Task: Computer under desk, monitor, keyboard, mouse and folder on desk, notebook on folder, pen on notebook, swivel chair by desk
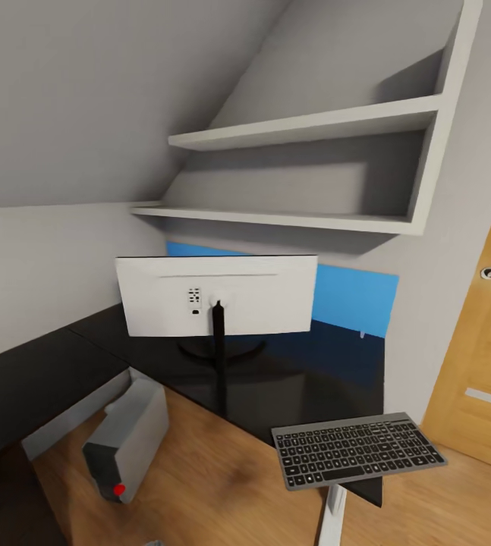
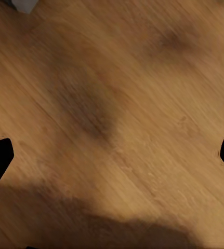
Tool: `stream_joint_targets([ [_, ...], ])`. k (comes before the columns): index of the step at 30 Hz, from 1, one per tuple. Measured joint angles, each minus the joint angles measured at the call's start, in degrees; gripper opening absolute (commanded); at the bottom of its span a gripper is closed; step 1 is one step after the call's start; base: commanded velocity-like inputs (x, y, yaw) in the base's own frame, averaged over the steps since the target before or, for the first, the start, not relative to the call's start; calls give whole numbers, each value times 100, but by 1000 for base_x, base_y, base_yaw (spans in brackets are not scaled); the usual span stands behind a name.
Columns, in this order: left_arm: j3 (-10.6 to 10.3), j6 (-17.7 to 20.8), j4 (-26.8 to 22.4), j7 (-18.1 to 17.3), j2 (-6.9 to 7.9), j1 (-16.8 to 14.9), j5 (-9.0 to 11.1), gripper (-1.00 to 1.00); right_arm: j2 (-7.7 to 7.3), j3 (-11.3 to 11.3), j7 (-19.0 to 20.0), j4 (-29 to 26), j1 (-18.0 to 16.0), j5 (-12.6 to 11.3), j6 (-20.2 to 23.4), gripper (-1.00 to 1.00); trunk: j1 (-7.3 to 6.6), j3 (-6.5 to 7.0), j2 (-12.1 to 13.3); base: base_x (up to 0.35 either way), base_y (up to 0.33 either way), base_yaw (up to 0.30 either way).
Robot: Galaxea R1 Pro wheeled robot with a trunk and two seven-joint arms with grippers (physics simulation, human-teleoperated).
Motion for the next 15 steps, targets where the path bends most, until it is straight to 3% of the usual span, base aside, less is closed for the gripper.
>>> stream_joint_targets([
  [13,7,0,0,0,19,0,0,100,-6,2,7,0,0,-3,23,100,0,-37,0,0,-319,0],
  [15,3,-3,1,0,29,0,0,100,-7,-1,9,3,0,-1,37,100,0,-54,-1,0,-129,0],
])
